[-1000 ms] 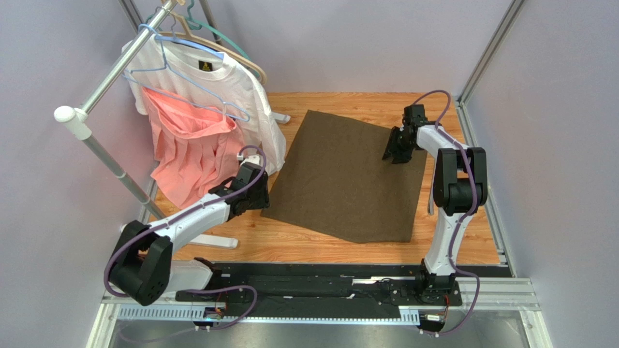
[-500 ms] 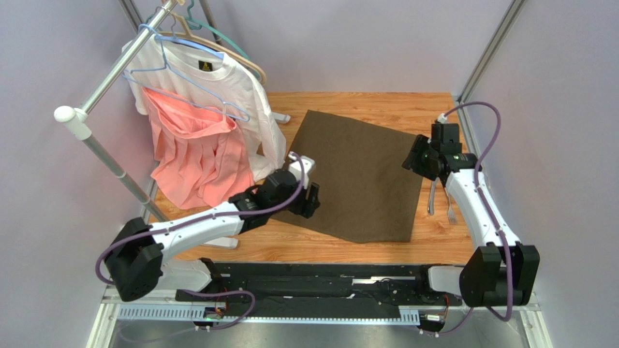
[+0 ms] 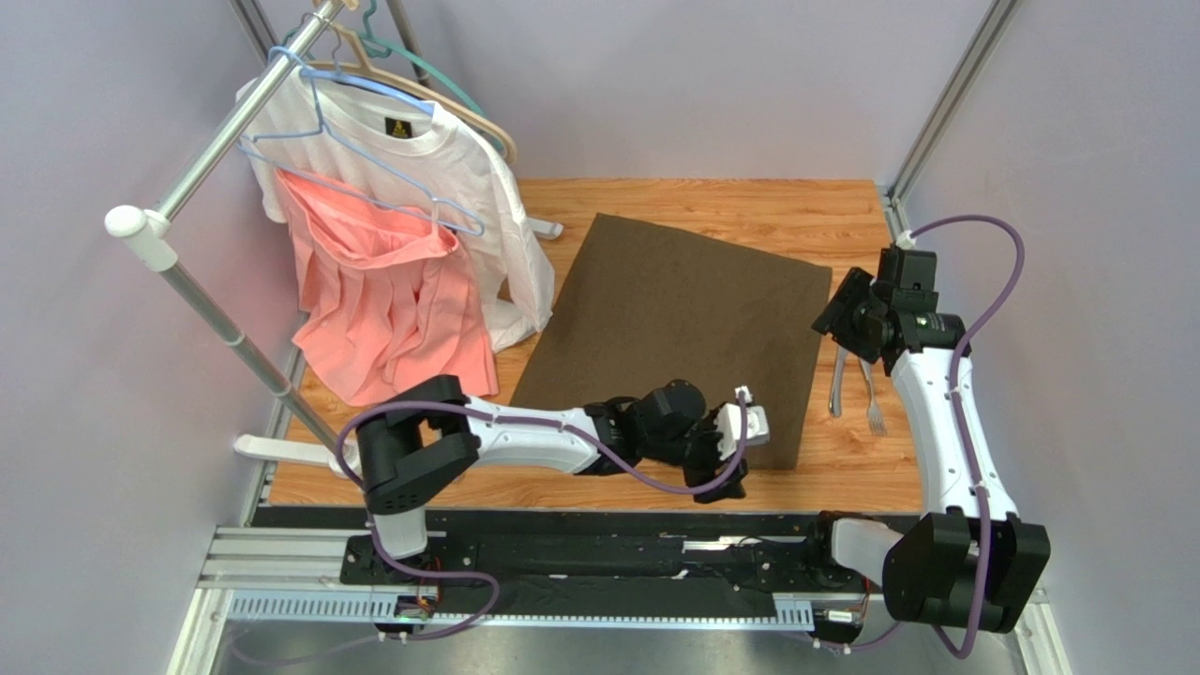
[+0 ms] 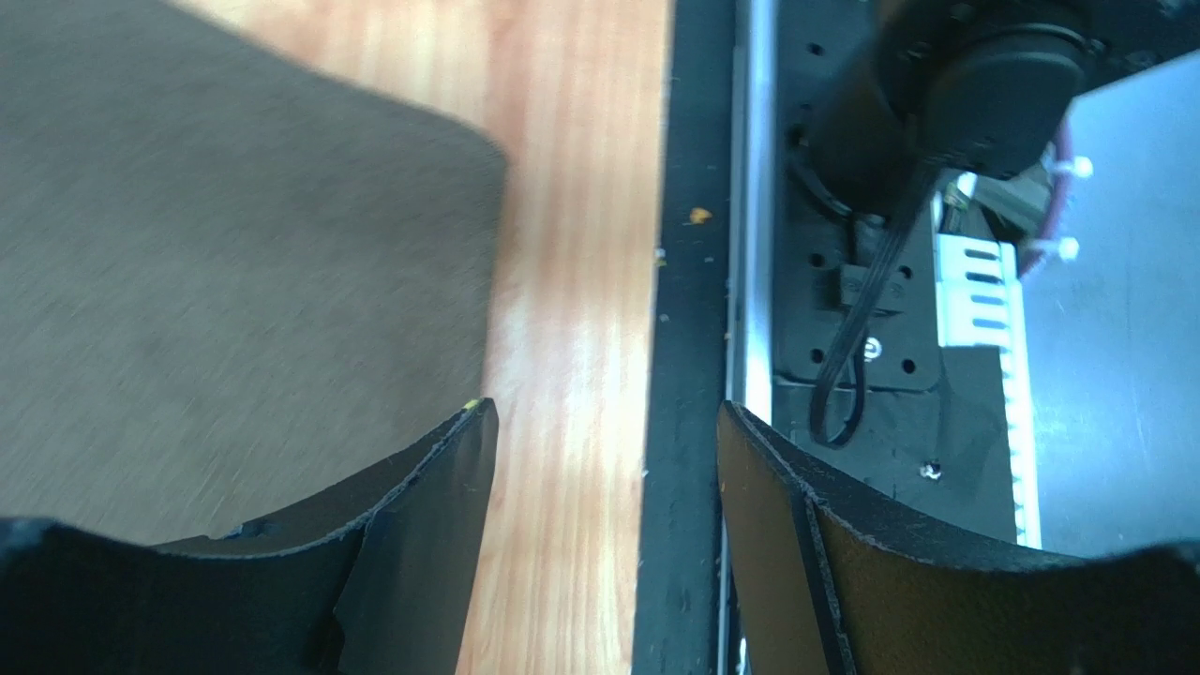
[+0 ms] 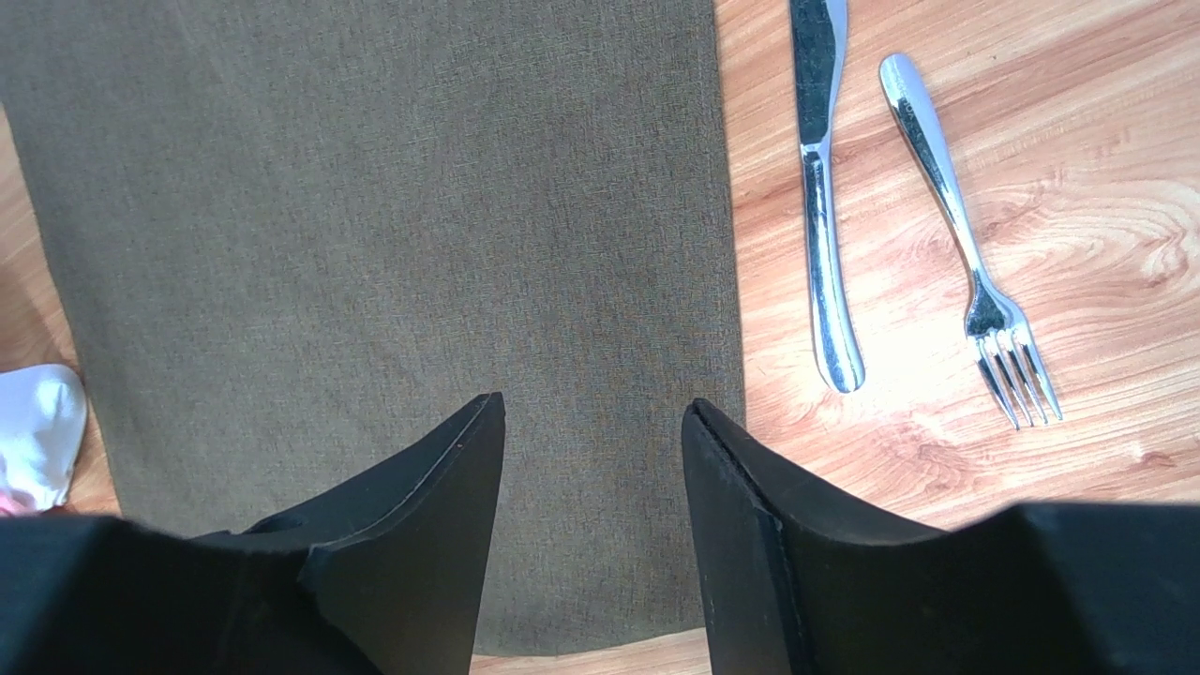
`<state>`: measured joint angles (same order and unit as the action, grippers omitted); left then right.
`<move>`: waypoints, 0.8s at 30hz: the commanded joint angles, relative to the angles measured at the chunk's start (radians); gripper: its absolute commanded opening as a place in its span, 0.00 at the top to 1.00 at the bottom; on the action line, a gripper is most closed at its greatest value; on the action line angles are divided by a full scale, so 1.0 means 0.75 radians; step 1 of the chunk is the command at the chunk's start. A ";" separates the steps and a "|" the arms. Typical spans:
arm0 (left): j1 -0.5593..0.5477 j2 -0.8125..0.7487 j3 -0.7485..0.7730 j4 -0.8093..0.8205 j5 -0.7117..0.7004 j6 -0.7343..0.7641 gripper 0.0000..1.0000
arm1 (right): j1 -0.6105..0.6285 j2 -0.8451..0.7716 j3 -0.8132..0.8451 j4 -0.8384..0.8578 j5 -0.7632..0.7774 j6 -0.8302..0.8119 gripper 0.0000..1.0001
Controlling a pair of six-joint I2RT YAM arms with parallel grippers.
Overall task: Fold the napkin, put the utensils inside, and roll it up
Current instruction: Flatten the napkin out
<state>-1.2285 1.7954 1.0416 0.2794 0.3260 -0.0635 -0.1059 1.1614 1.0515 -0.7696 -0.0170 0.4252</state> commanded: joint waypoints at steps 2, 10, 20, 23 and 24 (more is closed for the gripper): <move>-0.027 0.109 0.135 0.035 0.075 0.154 0.31 | -0.035 -0.064 -0.001 -0.007 -0.057 -0.002 0.46; -0.029 0.273 0.282 -0.062 -0.019 0.169 0.33 | -0.072 -0.088 -0.032 0.022 -0.161 -0.013 0.46; -0.029 0.388 0.366 -0.101 -0.107 0.160 0.37 | -0.090 -0.113 -0.042 0.036 -0.235 -0.031 0.46; -0.027 0.406 0.364 -0.092 -0.144 0.148 0.38 | -0.100 -0.115 -0.044 0.038 -0.251 -0.033 0.46; -0.029 0.414 0.364 -0.088 -0.173 0.146 0.39 | -0.100 -0.115 -0.046 0.038 -0.258 -0.031 0.46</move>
<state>-1.2438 2.0892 1.2881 0.1974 0.2493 0.0330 -0.1680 1.1011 1.0271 -0.7662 -0.1749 0.4171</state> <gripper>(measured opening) 0.623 0.537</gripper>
